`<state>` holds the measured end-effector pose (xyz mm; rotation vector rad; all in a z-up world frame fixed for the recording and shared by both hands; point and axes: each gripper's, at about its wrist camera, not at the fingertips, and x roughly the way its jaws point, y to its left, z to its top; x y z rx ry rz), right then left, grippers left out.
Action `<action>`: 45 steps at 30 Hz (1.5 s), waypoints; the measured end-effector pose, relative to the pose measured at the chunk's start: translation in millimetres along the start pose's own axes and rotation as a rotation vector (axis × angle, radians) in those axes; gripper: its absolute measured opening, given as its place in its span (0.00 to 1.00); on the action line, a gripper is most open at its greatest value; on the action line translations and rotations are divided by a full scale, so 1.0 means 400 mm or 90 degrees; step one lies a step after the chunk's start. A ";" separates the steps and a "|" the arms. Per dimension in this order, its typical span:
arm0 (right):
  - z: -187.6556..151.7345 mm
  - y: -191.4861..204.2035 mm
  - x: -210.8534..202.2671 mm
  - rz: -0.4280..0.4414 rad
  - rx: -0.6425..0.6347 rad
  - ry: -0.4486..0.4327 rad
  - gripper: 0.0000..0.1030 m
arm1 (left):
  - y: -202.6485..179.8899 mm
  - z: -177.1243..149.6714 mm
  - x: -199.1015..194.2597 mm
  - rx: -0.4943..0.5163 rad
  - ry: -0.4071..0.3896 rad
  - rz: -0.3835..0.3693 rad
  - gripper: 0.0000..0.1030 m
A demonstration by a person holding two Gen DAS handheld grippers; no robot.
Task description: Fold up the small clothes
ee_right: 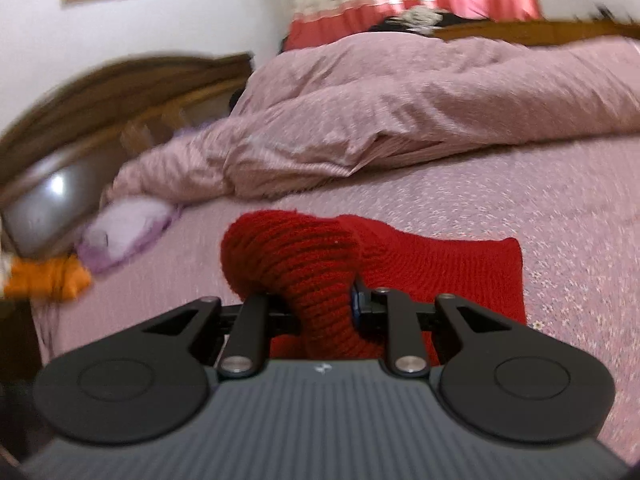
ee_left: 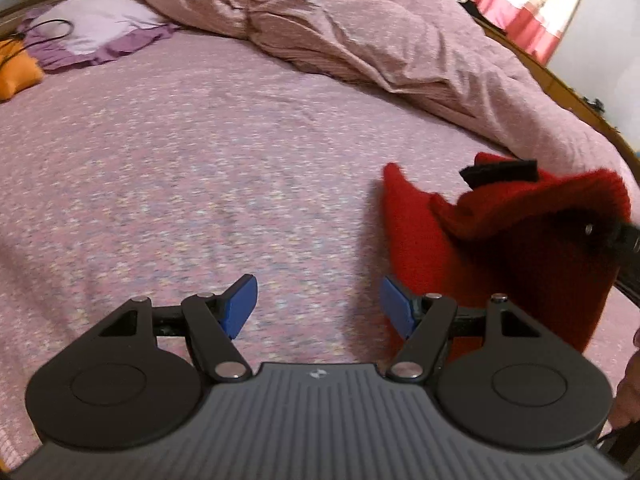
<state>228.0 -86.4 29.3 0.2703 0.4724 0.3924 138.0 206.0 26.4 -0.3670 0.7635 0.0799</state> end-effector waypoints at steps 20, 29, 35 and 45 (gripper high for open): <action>0.008 -0.030 -0.029 0.042 0.044 -0.003 0.23 | -0.229 0.228 0.252 0.178 -0.017 -0.013 0.71; -0.076 0.109 0.084 0.052 -0.103 0.051 0.25 | -0.099 0.286 0.255 0.161 -0.048 0.083 0.71; -0.118 0.158 0.095 0.041 -0.167 0.057 0.42 | -0.038 0.252 0.194 0.148 -0.034 0.051 0.71; -0.112 0.152 0.034 0.055 -0.148 0.054 0.57 | -0.138 0.213 0.112 0.116 0.047 -0.128 0.71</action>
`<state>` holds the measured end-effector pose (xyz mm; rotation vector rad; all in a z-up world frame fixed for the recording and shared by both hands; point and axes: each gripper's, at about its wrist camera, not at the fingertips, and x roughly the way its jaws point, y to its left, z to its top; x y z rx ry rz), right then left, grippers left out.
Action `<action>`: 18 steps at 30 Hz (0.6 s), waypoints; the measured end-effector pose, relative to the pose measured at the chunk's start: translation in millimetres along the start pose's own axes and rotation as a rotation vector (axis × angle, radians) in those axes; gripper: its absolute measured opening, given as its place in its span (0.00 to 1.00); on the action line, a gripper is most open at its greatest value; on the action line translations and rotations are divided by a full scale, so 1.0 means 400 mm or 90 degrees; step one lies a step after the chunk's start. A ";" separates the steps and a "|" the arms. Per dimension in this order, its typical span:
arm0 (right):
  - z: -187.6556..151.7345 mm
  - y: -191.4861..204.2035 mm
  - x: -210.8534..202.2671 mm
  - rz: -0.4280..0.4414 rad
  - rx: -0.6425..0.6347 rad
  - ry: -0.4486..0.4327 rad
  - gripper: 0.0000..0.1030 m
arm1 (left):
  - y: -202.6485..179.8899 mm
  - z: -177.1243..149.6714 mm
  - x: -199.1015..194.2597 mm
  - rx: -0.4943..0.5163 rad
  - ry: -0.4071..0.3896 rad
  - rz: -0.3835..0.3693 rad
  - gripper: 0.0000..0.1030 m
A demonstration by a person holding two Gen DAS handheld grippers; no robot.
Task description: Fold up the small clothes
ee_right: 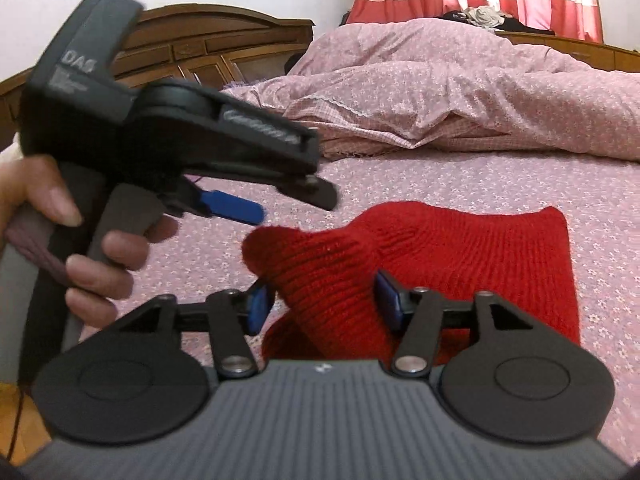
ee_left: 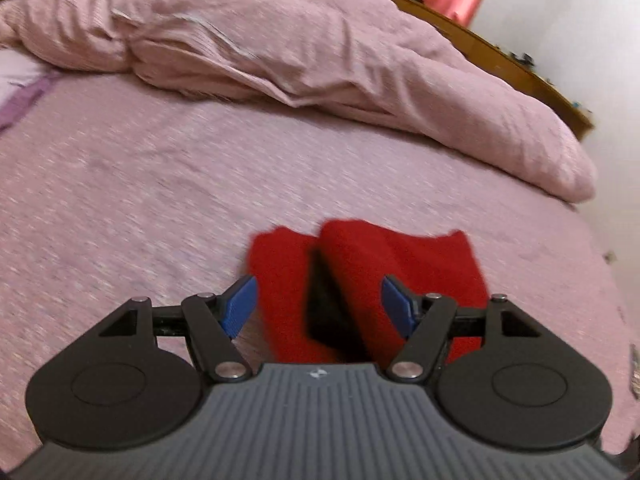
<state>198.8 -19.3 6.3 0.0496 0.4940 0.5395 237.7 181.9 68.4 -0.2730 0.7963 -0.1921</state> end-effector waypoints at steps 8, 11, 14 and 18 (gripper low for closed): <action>0.010 -0.065 -0.105 0.028 0.053 0.008 0.59 | -0.053 -0.041 0.004 0.023 0.037 0.008 0.71; 0.020 -0.127 -0.148 0.020 0.108 -0.009 0.59 | -0.070 -0.063 -0.006 0.031 0.044 -0.004 0.71; 0.026 -0.192 -0.166 0.006 0.161 -0.022 0.60 | -0.080 -0.083 -0.002 0.045 0.052 -0.003 0.71; 0.019 -0.285 -0.165 -0.020 0.257 -0.025 0.62 | -0.066 -0.103 0.015 0.013 0.037 -0.002 0.42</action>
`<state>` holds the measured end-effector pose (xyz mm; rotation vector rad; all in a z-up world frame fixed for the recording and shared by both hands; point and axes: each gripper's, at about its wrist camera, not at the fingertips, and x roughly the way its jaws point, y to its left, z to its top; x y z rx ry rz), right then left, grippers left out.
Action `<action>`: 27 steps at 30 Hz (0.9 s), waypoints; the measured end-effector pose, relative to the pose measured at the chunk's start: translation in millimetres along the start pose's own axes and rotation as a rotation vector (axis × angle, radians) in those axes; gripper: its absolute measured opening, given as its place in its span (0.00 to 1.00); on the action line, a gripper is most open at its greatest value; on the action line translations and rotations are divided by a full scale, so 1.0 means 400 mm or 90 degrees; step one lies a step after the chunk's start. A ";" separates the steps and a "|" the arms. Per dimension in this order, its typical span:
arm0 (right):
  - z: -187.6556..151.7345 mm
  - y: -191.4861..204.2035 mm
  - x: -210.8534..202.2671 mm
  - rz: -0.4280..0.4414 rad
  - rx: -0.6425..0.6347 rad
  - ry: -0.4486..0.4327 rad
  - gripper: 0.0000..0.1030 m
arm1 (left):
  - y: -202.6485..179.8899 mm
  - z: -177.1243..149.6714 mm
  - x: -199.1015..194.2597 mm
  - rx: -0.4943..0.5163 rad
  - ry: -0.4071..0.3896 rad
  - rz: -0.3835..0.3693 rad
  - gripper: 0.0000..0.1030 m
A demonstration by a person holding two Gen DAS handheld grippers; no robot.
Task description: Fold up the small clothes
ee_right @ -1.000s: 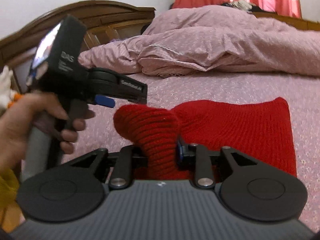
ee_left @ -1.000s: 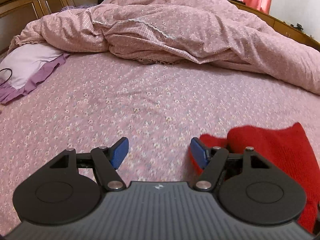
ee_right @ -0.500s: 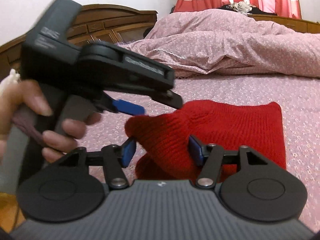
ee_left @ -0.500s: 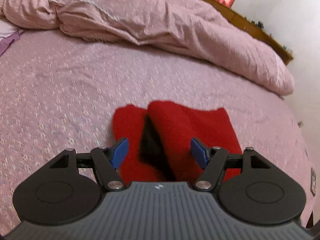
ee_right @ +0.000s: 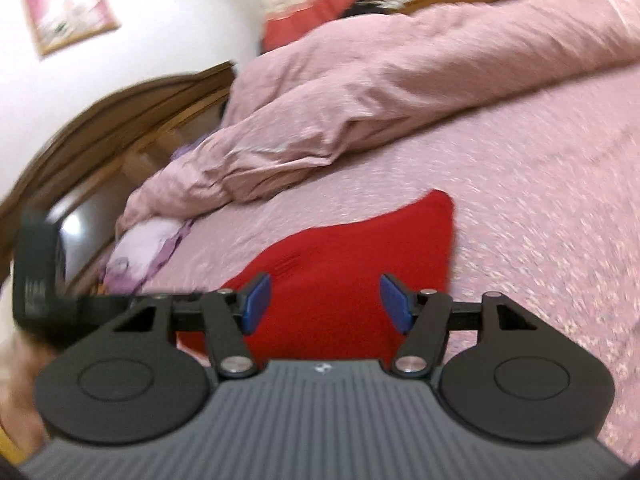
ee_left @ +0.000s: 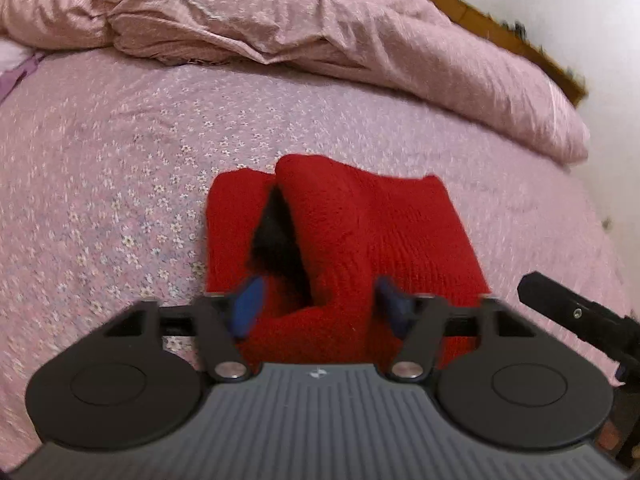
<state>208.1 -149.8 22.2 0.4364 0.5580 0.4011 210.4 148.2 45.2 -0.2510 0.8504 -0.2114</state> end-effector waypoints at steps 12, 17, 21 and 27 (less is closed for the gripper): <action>-0.024 -0.060 0.030 0.015 0.051 0.036 0.62 | 0.113 -0.074 -0.073 -0.094 -0.067 0.001 0.22; -0.041 -0.070 0.090 0.009 0.065 0.069 0.62 | 0.144 -0.102 -0.030 -0.139 -0.069 -0.017 0.46; -0.049 -0.095 0.107 0.019 0.107 0.072 0.68 | 0.154 -0.099 -0.006 -0.138 -0.066 0.019 0.71; -0.054 -0.123 0.132 0.045 0.138 0.094 0.77 | 0.196 -0.098 0.030 -0.165 -0.037 -0.036 0.77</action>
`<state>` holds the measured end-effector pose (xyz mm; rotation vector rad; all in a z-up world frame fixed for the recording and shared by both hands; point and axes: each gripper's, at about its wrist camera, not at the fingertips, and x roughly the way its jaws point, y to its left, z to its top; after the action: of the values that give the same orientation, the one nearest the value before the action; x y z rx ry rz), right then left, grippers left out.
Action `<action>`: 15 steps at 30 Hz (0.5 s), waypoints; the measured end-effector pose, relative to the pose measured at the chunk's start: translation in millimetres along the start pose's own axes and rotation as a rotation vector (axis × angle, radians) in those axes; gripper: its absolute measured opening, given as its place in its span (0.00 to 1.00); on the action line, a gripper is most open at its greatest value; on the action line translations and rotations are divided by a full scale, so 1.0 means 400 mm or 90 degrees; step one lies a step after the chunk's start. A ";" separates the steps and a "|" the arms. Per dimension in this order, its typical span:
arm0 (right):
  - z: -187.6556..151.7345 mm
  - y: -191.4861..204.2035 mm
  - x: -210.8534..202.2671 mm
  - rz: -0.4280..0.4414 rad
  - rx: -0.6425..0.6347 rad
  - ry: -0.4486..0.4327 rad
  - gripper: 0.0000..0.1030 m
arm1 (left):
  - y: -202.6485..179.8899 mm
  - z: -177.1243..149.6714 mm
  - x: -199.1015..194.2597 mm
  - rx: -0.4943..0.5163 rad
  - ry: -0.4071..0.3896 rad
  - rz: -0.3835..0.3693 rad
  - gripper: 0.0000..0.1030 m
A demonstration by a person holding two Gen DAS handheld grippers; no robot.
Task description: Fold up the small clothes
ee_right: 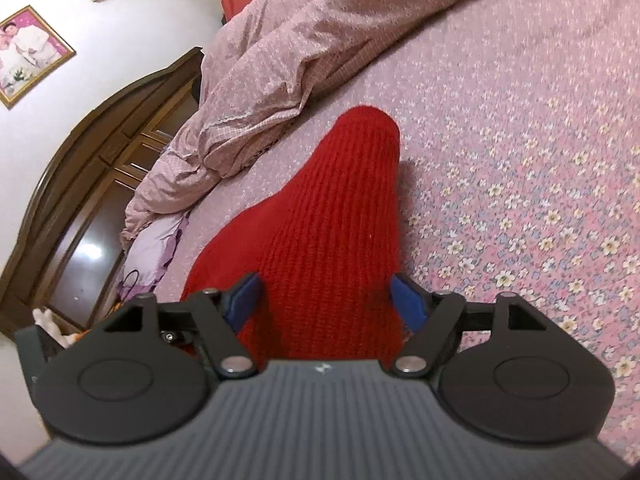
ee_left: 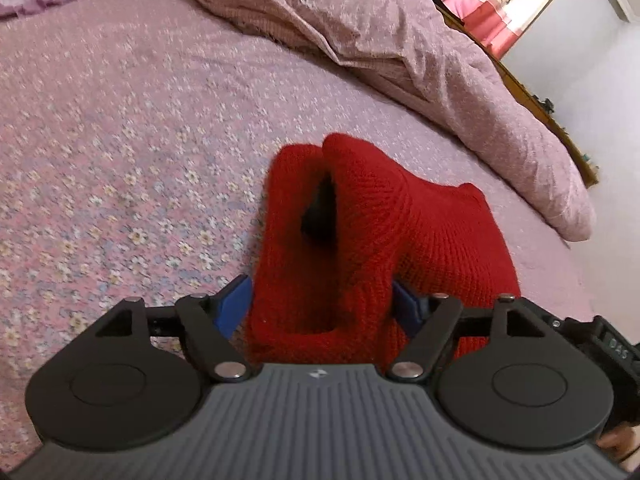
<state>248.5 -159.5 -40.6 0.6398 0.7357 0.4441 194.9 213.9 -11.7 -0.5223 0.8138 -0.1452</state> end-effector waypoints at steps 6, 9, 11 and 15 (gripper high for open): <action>0.005 -0.020 0.064 0.017 0.010 0.044 0.87 | 0.041 0.012 0.054 -0.032 0.043 -0.074 0.81; 0.013 -0.043 0.105 0.051 0.035 0.076 0.88 | 0.057 0.015 0.086 -0.064 0.065 -0.115 0.81; 0.018 -0.067 0.131 0.079 0.067 0.093 0.89 | 0.062 0.015 0.104 -0.078 0.073 -0.139 0.81; 0.030 -0.058 0.144 0.093 0.055 0.106 0.88 | 0.056 0.005 0.129 -0.092 0.074 -0.187 0.79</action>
<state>298.9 -147.7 -76.8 0.7461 0.8727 0.6080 230.0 217.5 -55.7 -0.7742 0.8624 -0.3923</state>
